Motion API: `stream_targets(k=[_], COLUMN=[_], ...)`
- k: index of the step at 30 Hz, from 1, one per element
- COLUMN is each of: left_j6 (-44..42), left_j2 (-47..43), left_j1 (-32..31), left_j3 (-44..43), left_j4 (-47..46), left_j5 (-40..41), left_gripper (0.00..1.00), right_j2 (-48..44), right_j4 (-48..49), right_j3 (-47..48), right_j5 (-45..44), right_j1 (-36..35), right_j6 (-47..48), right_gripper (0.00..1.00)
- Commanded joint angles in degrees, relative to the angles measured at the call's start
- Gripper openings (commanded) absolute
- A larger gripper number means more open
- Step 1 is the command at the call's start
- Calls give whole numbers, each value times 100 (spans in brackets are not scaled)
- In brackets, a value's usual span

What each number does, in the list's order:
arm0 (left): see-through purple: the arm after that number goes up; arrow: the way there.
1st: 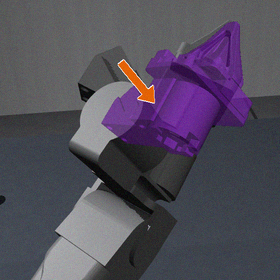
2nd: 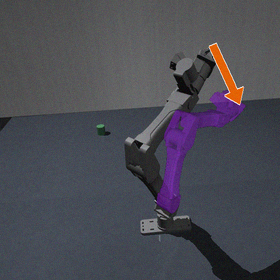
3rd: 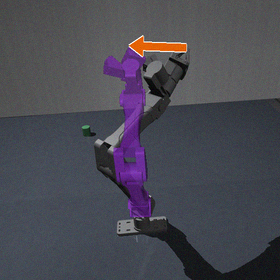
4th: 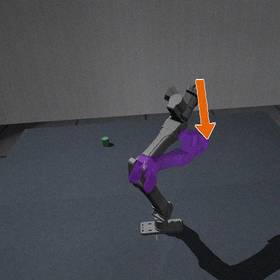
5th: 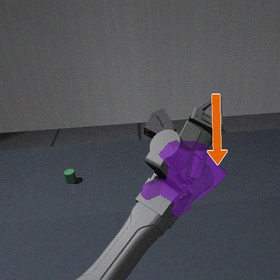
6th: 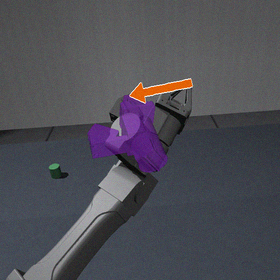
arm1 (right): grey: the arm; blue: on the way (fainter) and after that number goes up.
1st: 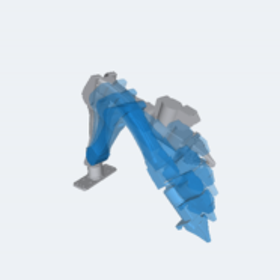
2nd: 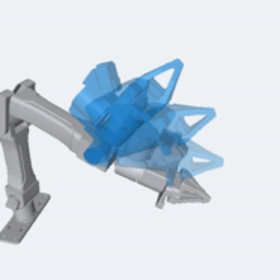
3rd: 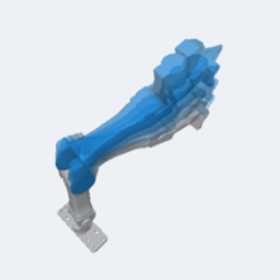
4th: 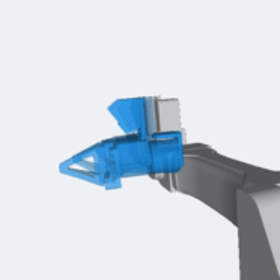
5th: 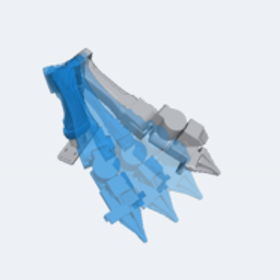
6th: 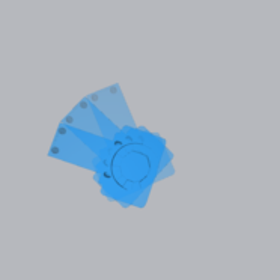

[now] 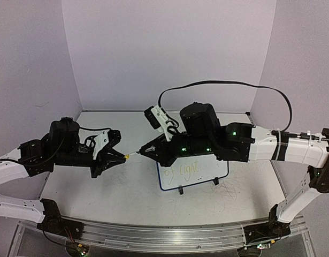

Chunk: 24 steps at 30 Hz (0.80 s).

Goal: Write a sentence on the whiteboard
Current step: Insert the pen cap into the whiteboard marker.

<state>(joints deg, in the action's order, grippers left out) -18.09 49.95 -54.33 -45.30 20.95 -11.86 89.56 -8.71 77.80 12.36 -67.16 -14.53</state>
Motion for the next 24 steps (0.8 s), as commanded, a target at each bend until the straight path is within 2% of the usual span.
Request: stream_targets(k=[1, 24], left_j6=[-59, -73], left_j2=[-15, -21], left_j1=[-7, -8], left_j3=[-33, -32], left_j4=[-263, -258], left_j5=[-10, 65], left_gripper=[0, 0], right_j2=[-119, -99], right_j4=[203, 196], right_j3=[64, -66], right_j5=[149, 235], right_j1=[-17, -107], right_j6=[64, 48], right_gripper=[0, 0])
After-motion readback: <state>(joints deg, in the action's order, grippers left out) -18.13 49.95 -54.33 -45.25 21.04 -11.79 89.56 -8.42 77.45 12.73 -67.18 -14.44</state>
